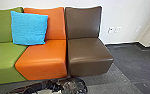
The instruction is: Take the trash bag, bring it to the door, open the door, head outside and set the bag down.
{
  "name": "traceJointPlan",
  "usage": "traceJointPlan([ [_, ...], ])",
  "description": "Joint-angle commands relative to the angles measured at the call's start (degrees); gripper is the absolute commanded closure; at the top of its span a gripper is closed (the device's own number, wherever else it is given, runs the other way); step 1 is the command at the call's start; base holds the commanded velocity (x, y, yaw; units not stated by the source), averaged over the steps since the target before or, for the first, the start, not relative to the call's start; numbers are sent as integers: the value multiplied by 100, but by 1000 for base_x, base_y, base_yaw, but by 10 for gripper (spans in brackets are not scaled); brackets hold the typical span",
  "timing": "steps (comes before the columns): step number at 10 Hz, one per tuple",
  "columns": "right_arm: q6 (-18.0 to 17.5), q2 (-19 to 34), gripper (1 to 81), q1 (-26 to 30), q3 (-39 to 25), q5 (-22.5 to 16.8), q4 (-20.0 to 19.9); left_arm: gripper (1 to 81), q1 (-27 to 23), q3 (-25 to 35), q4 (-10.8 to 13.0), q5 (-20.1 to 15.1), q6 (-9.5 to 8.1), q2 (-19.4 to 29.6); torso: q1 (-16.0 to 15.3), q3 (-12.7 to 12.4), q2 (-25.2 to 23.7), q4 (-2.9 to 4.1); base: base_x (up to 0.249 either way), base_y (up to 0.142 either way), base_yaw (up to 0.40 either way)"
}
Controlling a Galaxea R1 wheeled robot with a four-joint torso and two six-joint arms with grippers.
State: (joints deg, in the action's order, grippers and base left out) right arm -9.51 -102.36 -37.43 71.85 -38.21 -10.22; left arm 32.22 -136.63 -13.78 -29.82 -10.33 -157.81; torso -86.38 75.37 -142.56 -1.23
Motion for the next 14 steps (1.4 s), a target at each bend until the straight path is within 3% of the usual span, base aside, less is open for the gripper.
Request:
traceJointPlan([
  [1, -24, 293, 10, 485, -155, -381, -147, 10, -862, -345, -3, -191, 48, -163, 0, 434, 0, 0, 0, 0, 0],
  [3, -42, 275, 10, 476, -190, -381, -147, 10, -888, -619, 156, -191, 57, -427, 6, 688, 9, 0, 0, 0, 0],
  [6, -42, 196, 10, 450, -190, -372, -139, 10, -1169, -681, 208, -182, 66, -524, 6, 1197, 11, 0, 0, 0, 0],
  [8, -51, 178, 10, 441, -190, -372, -139, 10, -1161, -742, 419, -173, 57, -638, 6, 1575, 13, 0, 0, 0, 0],
  [9, -43, 178, 10, 441, -190, -372, -147, 10, -1108, -865, 525, -173, 66, -718, 6, 1224, 13, 0, 0, 0, 0],
  [11, -42, 170, 10, 441, -155, -380, -147, 10, -898, -1014, 621, -156, 66, -805, 4, 1416, 17, 0, 0, 0, 0],
  [12, -42, 178, 10, 450, -155, -381, -147, 10, -748, -1067, 613, 45, 40, -841, 4, 1462, 17, 0, 0, 0, 0],
  [14, -42, 178, 10, 458, -181, -381, -147, 10, -546, -1076, 613, 301, 31, -885, 4, 1860, 19, 0, 0, 0, 0],
])
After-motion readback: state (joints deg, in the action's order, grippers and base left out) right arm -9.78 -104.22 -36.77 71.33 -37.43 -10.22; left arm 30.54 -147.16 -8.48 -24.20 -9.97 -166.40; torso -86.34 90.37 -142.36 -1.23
